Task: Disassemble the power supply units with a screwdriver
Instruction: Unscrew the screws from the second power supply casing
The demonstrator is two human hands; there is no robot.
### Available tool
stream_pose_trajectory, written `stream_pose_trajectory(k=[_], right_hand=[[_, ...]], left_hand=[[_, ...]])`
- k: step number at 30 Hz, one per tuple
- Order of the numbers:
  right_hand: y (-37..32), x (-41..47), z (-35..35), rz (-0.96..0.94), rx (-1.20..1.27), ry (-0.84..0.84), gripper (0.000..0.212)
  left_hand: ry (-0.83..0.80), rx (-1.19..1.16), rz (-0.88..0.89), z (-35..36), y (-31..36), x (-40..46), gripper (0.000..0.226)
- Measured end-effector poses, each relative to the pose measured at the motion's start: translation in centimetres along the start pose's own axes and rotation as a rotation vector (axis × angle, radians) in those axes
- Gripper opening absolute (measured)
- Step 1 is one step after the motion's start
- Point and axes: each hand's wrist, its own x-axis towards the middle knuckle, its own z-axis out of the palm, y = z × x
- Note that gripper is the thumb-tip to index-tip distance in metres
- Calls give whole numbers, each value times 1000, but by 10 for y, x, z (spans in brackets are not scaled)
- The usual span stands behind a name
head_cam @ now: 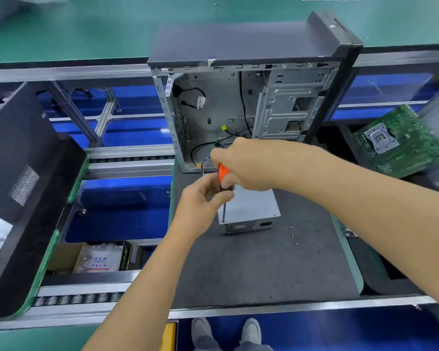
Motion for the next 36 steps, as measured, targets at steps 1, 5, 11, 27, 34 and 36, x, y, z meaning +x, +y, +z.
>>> stream_pose_trajectory(k=[1,5,11,27,34,36], right_hand=[[2,0,0,-26,24,-11,20],[7,-1,0,-64,109,-38,25],[-1,9,12,58,-71,99,43],[-4,-6,15,109,5,110,40],[6,-1,14,-8,193,-21,19],[7,-2,14,-61,228,-50,16]], left_hand=[[37,9,-7,3,1,0,26],[107,50,-9,13,2,3,45],[126,64,19,16,0,3,38],[97,107,81,18,-6,-5,36],[-29,15,11,3,-6,-3,41],[-46,53,30,2,-4,-3,35]])
